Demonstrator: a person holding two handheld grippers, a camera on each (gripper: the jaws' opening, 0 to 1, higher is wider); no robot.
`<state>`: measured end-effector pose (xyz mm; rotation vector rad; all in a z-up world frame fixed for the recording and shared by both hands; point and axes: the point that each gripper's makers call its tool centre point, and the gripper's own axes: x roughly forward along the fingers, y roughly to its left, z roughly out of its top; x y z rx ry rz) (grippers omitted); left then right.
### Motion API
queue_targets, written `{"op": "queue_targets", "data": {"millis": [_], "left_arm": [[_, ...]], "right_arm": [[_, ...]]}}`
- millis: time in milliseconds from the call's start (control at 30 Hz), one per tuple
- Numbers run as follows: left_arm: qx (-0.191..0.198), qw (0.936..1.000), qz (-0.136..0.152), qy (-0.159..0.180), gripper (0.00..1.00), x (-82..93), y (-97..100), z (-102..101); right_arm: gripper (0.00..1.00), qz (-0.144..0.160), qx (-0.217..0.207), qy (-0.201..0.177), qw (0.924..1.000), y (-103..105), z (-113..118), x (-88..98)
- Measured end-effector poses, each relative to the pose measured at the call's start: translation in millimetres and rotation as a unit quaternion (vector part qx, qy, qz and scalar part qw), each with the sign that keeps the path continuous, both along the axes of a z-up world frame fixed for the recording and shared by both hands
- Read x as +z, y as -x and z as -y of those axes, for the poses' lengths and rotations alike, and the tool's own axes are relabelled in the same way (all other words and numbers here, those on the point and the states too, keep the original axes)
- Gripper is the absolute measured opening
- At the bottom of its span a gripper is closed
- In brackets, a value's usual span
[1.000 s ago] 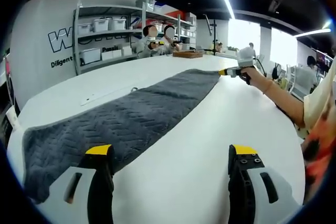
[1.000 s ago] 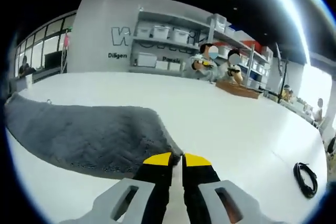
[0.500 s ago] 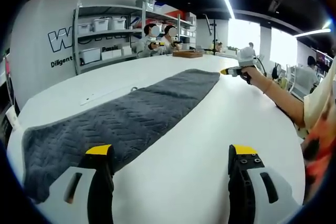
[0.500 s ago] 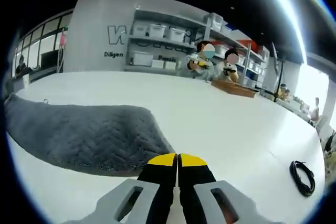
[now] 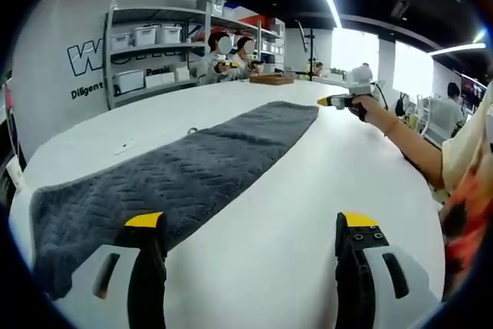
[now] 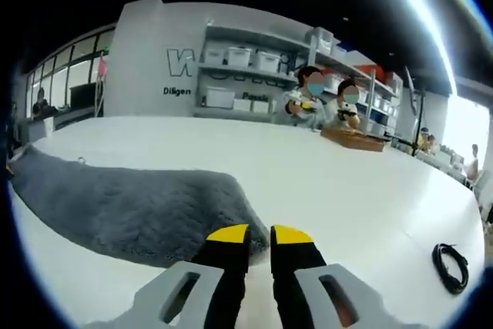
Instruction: Open the folded towel by lifting each exposed corner and separating the folded layers until the towel lies flat within the target outline without major curled edges
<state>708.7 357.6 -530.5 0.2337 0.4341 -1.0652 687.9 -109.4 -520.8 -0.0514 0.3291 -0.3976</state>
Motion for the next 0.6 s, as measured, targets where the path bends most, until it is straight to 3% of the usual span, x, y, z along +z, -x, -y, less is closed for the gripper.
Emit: {"op": "queue_targets", "data": {"millis": [67,167,267,400,600], "left_arm": [[0.001,1.0000,0.001,0.004,0.89,4.0,0.0,-1],[-0.001,0.9999,0.004,0.013,0.89,9.5,1.5,-1],[-0.003,0.9998,0.004,0.017,0.89,10.9,1.9,0],[-0.001,0.9999,0.003,0.015,0.89,10.0,1.4,-2],[-0.001,0.9998,0.003,0.021,0.89,12.9,1.6,-2]], "right_arm": [[0.18,0.003,0.008,0.002,1.0000,-3,-4,2.5],[0.19,-0.006,0.019,0.027,0.9994,-8,-7,5.8],[0.22,-0.007,0.030,0.024,0.9992,-15,-10,6.4],[0.22,-0.015,0.044,0.023,0.9986,-26,-13,8.8],[0.22,-0.034,0.075,0.050,0.9953,-47,-20,19.2]]}}
